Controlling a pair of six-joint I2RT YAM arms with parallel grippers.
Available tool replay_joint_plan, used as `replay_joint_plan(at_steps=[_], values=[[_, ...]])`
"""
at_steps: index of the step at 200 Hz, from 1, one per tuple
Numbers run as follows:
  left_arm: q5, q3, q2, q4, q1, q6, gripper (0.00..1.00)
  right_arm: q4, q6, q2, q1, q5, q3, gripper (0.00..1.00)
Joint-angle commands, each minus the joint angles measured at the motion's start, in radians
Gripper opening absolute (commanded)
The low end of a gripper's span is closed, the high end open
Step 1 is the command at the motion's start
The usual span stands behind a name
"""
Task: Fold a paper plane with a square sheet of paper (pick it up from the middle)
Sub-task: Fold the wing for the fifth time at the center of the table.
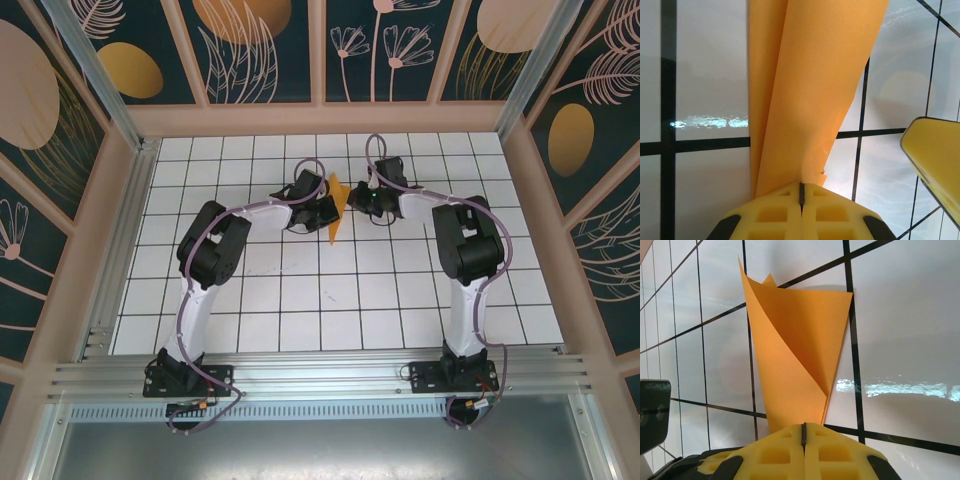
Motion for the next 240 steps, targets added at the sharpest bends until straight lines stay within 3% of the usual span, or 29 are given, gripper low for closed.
replay_joint_plan(at_steps=[1,92,166,240], values=[[-0.025,-0.006,0.039,-0.08,0.0,-0.01,0.0,-0.012,0.017,0.008,0.025,-0.009,0.017,0.04],[-0.017,-0.024,0.011,-0.053,0.002,-0.023,0.0,-0.105,0.009,0.131,0.037,-0.002,0.103,0.0],[0.063,-0.053,-0.145,0.127,0.059,-0.037,0.01,-0.293,-0.064,0.19,0.034,0.08,0.14,0.0],[0.085,0.185,0.066,0.072,0.069,-0.007,0.04,-0.275,-0.083,0.191,0.035,0.052,0.128,0.0]])
